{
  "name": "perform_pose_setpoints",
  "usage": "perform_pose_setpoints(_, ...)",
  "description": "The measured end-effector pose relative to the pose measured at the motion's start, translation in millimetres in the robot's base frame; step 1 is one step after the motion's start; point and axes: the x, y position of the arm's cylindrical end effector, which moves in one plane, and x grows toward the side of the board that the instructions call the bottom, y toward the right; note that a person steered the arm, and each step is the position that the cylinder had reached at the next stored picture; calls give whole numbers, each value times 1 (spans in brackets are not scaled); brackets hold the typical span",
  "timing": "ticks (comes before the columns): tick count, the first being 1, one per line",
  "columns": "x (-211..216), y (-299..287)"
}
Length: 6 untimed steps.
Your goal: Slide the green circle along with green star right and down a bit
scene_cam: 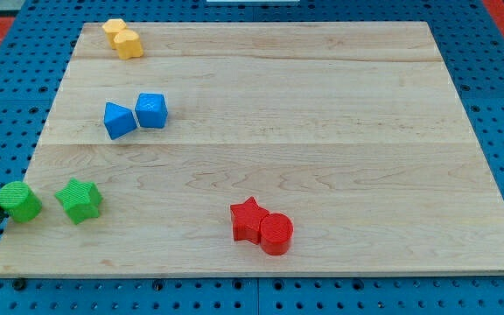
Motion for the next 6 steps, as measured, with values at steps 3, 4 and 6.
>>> perform_pose_setpoints(3, -11, 1)
perform_pose_setpoints(4, -51, 5)
perform_pose_setpoints(6, -44, 71)
